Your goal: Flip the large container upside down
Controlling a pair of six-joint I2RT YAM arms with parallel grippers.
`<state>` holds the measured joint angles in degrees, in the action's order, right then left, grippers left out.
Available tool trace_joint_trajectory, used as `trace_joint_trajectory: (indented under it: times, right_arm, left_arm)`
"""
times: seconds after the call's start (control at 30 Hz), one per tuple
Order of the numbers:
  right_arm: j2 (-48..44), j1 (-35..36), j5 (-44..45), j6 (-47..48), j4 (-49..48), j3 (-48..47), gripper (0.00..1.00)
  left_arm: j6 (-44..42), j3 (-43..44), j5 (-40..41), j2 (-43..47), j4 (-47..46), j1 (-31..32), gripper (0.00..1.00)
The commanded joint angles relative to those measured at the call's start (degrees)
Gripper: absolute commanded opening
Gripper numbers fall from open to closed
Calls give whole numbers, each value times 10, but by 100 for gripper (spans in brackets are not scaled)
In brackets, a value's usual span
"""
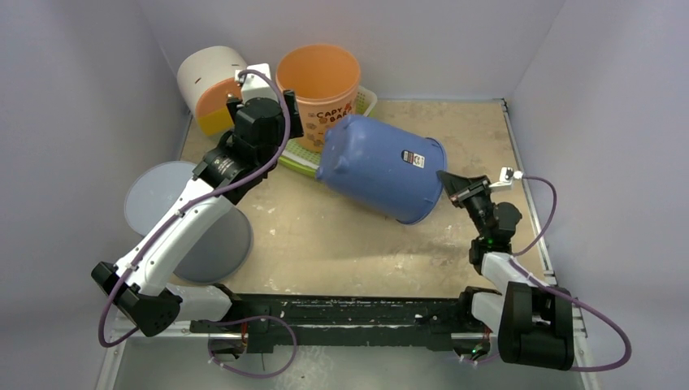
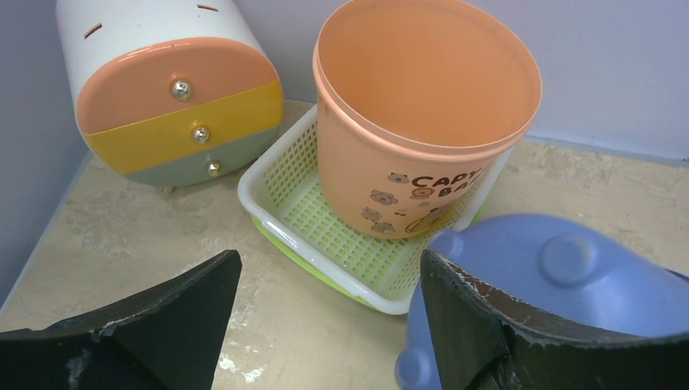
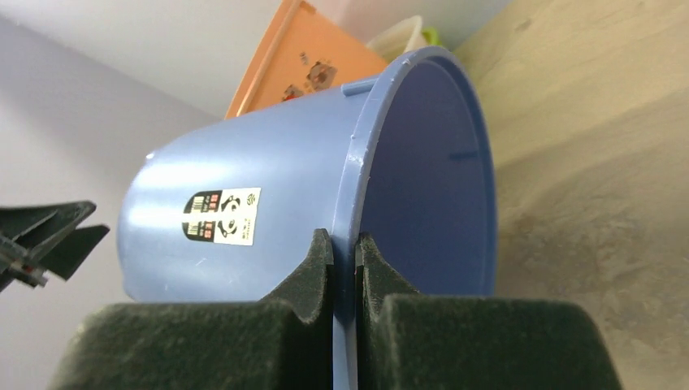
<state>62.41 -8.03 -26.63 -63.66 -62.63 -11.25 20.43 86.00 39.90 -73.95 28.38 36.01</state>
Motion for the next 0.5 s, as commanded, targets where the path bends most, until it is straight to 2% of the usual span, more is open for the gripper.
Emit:
trace_joint_trajectory:
  times: [0.0,0.47]
  right_arm:
    - [39,-15,40,75,153,25,0]
    - [6,-49,129,116,258,-11,0]
  left_arm:
    - [-2,-10,12,19,-16,-4,78]
    - [4,-36,-1,-2,-39,-5,78]
